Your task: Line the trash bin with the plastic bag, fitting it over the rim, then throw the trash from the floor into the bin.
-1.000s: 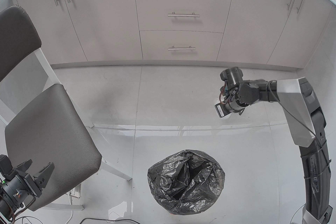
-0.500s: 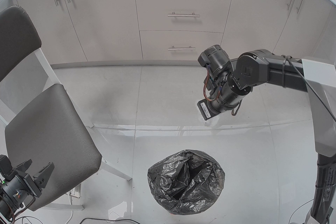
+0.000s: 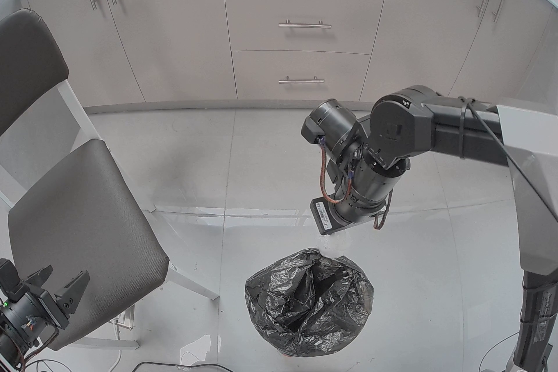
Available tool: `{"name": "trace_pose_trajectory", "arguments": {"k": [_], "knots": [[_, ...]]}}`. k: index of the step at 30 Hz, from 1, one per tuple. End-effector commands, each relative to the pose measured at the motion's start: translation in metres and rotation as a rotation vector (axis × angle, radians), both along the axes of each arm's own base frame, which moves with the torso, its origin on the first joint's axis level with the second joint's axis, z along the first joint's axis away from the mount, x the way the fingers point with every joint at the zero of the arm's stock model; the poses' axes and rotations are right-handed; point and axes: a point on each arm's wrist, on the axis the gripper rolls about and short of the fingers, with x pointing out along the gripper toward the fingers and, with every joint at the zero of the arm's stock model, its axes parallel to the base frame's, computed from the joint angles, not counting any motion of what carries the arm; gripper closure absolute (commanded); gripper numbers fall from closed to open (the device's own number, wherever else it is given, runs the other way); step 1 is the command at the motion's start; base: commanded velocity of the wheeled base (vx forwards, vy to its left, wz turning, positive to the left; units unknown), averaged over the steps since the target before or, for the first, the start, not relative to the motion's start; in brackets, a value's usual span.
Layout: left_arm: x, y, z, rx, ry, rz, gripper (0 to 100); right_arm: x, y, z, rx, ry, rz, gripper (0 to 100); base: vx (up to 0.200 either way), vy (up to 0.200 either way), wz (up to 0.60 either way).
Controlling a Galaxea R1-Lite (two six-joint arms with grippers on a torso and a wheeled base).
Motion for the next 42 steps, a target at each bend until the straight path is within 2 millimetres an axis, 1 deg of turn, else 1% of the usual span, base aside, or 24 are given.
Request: {"name": "trace_pose_trajectory", "arguments": {"k": [1,5,6,10,11,12,17,20,28,32,33,36,42], "knots": [[0.000,0.000,-0.001,0.000,0.002,0.000,0,0.002,0.010,-0.023,-0.011,0.061,0.001,100,0.000,0.000,0.00],[0.000,0.000,-0.001,0.000,0.004,0.000,0,0.001,0.016,-0.033,0.012,0.106,0.005,100,0.000,0.000,0.00],[0.000,0.000,-0.001,0.000,0.004,0.000,0,0.003,0.018,-0.042,0.011,0.127,-0.007,100,0.000,0.000,0.00],[0.000,0.000,-0.001,-0.002,0.006,0.000,0,0.004,0.022,-0.055,-0.005,0.156,-0.020,100,0.000,0.000,0.00],[0.000,0.000,-0.001,-0.002,0.006,0.000,0,0.004,0.022,-0.055,-0.005,0.156,-0.020,100,0.000,0.000,0.00],[0.000,0.000,-0.001,0.000,0.006,0.000,0,0.004,0.023,-0.060,-0.009,0.166,-0.032,100,0.000,0.000,0.00],[0.000,0.000,-0.002,0.000,0.010,-0.003,0,0.004,0.026,-0.069,-0.023,0.182,-0.030,100,0.000,0.000,0.00],[0.000,0.000,-0.003,0.000,0.013,-0.005,0,0.005,0.027,-0.073,-0.028,0.188,-0.030,100,0.000,0.000,0.00],[0.000,-0.001,-0.003,-0.001,0.015,-0.009,0,0.000,0.031,-0.072,-0.029,0.184,-0.015,100,0.000,0.000,0.00],[0.000,-0.001,-0.003,-0.002,0.013,-0.009,0,0.000,0.032,-0.074,-0.034,0.188,-0.012,100,0.000,0.000,0.00],[0.000,-0.001,-0.003,-0.001,0.015,-0.009,0,0.000,0.032,-0.075,-0.035,0.189,-0.011,0,0.000,0.000,0.00],[0.000,-0.001,-0.003,-0.001,0.015,-0.009,0,0.001,0.033,-0.078,-0.038,0.194,-0.013,0,0.000,0.000,0.00],[0.002,-0.001,-0.002,-0.001,0.023,-0.009,0,0.001,0.033,-0.078,-0.037,0.193,-0.014,0,0.000,0.000,0.00]]}}
